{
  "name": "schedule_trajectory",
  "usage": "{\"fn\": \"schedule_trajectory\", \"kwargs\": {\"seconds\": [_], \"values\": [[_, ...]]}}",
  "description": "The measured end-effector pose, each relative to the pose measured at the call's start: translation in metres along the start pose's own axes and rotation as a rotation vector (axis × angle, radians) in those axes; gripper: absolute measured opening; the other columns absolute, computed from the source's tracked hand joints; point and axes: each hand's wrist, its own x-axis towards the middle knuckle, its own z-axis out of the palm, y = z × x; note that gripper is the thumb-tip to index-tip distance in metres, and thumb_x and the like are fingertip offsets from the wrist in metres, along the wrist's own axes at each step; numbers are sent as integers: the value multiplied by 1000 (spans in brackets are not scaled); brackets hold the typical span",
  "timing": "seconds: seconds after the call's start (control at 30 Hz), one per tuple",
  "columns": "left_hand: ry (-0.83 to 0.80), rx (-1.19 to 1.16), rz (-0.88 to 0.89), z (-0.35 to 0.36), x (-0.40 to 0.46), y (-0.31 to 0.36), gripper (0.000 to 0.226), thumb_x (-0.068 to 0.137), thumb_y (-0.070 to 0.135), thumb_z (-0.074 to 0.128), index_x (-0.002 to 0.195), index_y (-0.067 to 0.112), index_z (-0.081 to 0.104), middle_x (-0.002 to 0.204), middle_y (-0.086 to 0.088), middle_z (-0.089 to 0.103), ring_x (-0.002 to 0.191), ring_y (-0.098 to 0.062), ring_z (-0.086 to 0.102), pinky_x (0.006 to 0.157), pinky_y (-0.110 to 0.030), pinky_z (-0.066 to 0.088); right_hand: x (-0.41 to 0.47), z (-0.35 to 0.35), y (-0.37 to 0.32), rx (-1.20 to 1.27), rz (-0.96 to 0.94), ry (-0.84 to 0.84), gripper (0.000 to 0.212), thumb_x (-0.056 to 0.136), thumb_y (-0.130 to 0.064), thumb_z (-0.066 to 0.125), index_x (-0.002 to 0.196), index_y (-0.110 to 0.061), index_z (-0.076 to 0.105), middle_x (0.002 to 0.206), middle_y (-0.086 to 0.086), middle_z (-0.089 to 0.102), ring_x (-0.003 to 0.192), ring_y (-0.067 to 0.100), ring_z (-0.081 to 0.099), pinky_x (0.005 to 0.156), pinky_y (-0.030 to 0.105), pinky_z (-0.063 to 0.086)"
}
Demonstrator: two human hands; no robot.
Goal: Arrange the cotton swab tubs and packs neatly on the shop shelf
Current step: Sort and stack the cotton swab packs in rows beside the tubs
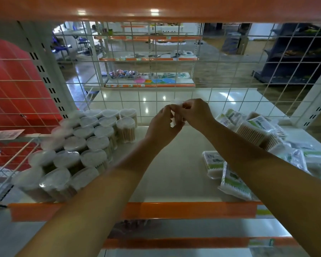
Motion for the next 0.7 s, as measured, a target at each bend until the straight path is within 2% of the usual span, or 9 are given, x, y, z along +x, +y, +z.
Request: {"fn": "schedule_trajectory", "kwargs": {"seconds": [0.1, 0.2, 0.27, 0.33, 0.57, 0.7], "values": [[-61, 26, 63, -5, -1, -5, 41, 83, 13, 67, 119, 1, 52, 108, -13, 61, 86, -10, 52, 61, -4, 34, 3, 0, 6, 30, -3, 16, 39, 85, -38, 64, 81, 1, 68, 65, 6, 62, 60, 17, 60, 64, 26, 48], [-131, 44, 98, -12, 0, -9, 42, 83, 7, 65, 123, 1, 51, 110, -15, 61, 95, -20, 58, 70, -11, 39, 6, 3, 8, 96, 21, 3, 34, 83, -37, 67, 86, -2, 67, 73, 7, 68, 69, 20, 69, 68, 31, 54], [-174, 78, 97, -17, 1, -13, 43, 84, 5, 63, 125, 3, 50, 113, -15, 60, 101, -23, 58, 75, -19, 42, 7, 5, 8, 129, 28, -2, 34, 82, -34, 69, 91, -2, 67, 79, 9, 69, 73, 21, 70, 70, 32, 55], [-206, 112, 87, -22, 4, -18, 44, 85, 4, 60, 128, 7, 49, 116, -13, 59, 104, -23, 57, 77, -20, 43, 8, 8, 8, 155, 36, -4, 35, 81, -33, 69, 94, -1, 66, 83, 10, 70, 74, 21, 69, 74, 34, 56], [-260, 172, 65, -38, 13, -30, 39, 89, 12, 58, 128, 10, 52, 120, -9, 59, 104, -18, 57, 73, -9, 35, 16, 25, 8, 158, 40, -44, 34, 83, -28, 67, 97, 4, 65, 92, 18, 68, 84, 30, 67, 79, 43, 55], [-299, 302, 18, -49, 25, -44, 34, 91, 21, 55, 124, 11, 57, 117, -7, 61, 102, -19, 58, 79, -22, 43, 23, 37, 19, 118, 70, -36, 28, 87, -19, 62, 103, 4, 64, 98, 19, 67, 89, 31, 65, 81, 46, 54]]}}
